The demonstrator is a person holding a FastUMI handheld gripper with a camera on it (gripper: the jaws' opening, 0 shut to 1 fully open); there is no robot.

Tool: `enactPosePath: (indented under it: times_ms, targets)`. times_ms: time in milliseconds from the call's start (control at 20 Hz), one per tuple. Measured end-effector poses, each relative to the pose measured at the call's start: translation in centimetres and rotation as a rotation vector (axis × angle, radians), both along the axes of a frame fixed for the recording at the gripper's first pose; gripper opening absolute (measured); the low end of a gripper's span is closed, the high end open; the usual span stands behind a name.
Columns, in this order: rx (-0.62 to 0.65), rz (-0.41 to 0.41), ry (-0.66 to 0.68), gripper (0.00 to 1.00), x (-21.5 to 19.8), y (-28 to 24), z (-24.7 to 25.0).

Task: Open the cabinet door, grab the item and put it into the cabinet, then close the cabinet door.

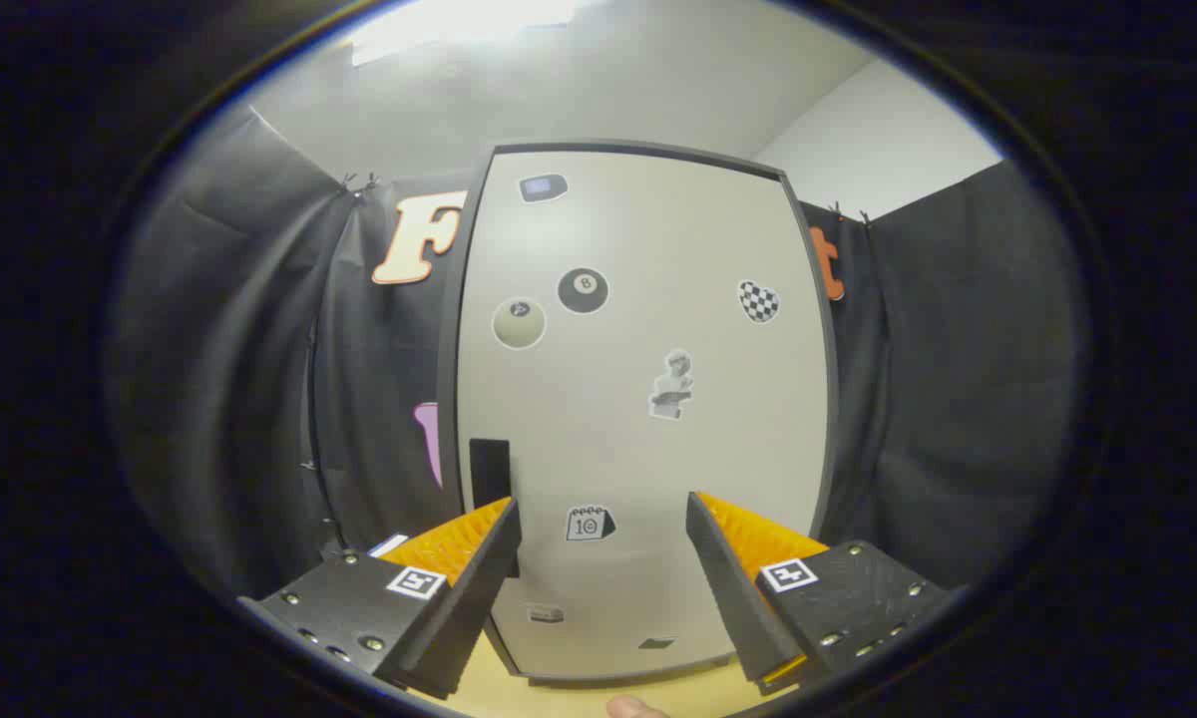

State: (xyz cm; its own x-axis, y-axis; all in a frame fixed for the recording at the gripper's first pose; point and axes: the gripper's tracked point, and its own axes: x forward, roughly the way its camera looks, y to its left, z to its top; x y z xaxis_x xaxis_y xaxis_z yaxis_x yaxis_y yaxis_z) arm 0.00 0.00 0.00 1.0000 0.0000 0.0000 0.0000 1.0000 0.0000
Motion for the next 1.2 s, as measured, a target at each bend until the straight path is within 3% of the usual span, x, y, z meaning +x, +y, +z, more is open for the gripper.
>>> enactPosePath:
  times_ms: [300,1200]
  targets:
    - [0.014,0.077,-0.017,0.99,1.2,2.0,0.8]
    - [-0.003,0.108,0.024,0.99,3.8,3.6,-1.1]
